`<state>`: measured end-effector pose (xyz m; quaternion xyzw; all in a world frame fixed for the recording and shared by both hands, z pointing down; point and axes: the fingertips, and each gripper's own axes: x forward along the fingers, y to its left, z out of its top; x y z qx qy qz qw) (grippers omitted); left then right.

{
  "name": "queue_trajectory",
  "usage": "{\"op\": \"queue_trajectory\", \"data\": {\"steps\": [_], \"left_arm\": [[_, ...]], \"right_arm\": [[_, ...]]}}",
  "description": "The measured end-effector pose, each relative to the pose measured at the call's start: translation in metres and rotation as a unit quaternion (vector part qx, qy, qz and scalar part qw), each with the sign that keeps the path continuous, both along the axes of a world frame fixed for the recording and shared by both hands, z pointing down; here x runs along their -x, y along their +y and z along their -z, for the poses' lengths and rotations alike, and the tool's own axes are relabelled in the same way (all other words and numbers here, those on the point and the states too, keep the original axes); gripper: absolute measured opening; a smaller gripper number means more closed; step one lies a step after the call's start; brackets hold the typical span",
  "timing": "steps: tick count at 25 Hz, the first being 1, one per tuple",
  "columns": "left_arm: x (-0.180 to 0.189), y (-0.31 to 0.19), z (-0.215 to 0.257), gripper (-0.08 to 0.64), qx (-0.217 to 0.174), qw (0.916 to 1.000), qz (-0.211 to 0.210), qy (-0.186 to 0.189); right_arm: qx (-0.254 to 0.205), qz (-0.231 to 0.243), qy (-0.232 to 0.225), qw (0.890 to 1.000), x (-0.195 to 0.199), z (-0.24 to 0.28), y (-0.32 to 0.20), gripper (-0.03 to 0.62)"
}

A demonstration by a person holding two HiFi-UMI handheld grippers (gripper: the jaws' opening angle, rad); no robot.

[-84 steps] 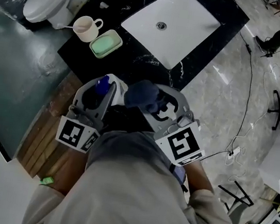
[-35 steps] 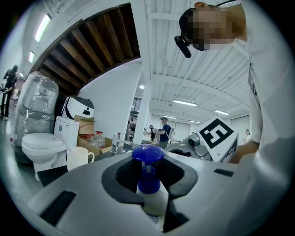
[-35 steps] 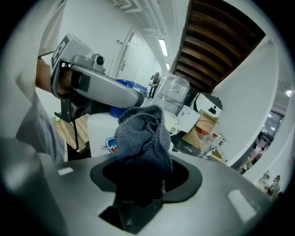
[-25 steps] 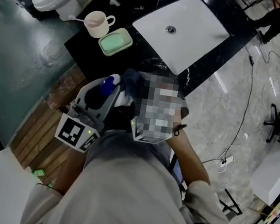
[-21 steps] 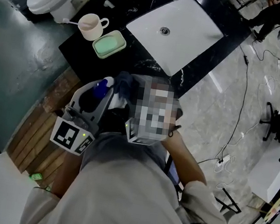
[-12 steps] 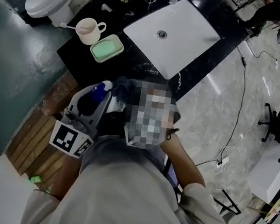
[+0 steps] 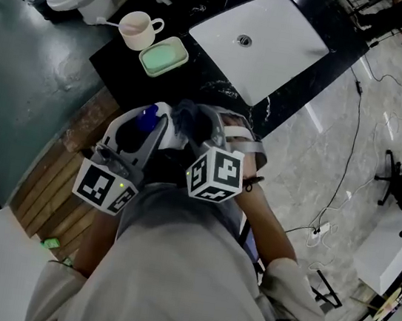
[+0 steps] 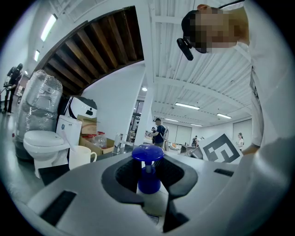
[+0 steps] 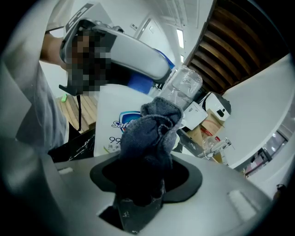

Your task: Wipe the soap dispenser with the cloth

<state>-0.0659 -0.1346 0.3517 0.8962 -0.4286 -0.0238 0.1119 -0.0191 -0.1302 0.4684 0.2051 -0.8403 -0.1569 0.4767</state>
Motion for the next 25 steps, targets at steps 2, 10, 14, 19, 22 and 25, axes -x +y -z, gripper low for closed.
{"op": "queue_trajectory", "data": {"steps": [2, 10, 14, 19, 22, 25], "left_arm": [[0.000, 0.000, -0.001, 0.084, 0.000, 1.0000, 0.000, 0.000], [0.001, 0.001, -0.001, 0.084, 0.000, 1.0000, 0.001, 0.002], [0.004, 0.000, -0.002, 0.084, 0.002, 1.0000, 0.003, 0.006], [0.004, 0.001, -0.002, 0.084, 0.001, 1.0000, 0.003, 0.008], [0.005, 0.002, -0.002, 0.084, 0.002, 1.0000, 0.004, 0.009], [0.005, 0.002, -0.001, 0.084, 0.001, 0.9999, 0.003, 0.010]], "right_arm": [[0.001, -0.001, 0.002, 1.000, -0.001, -0.003, 0.000, 0.186], [0.010, 0.000, 0.022, 1.000, -0.005, -0.016, 0.003, 0.186], [0.010, 0.002, 0.033, 0.999, -0.007, -0.023, 0.004, 0.186], [0.017, 0.002, 0.048, 0.999, -0.010, -0.032, 0.006, 0.186], [0.026, 0.001, 0.057, 0.998, -0.013, -0.038, 0.008, 0.186], [0.032, 0.004, 0.074, 0.997, -0.016, -0.044, 0.011, 0.186]]}}
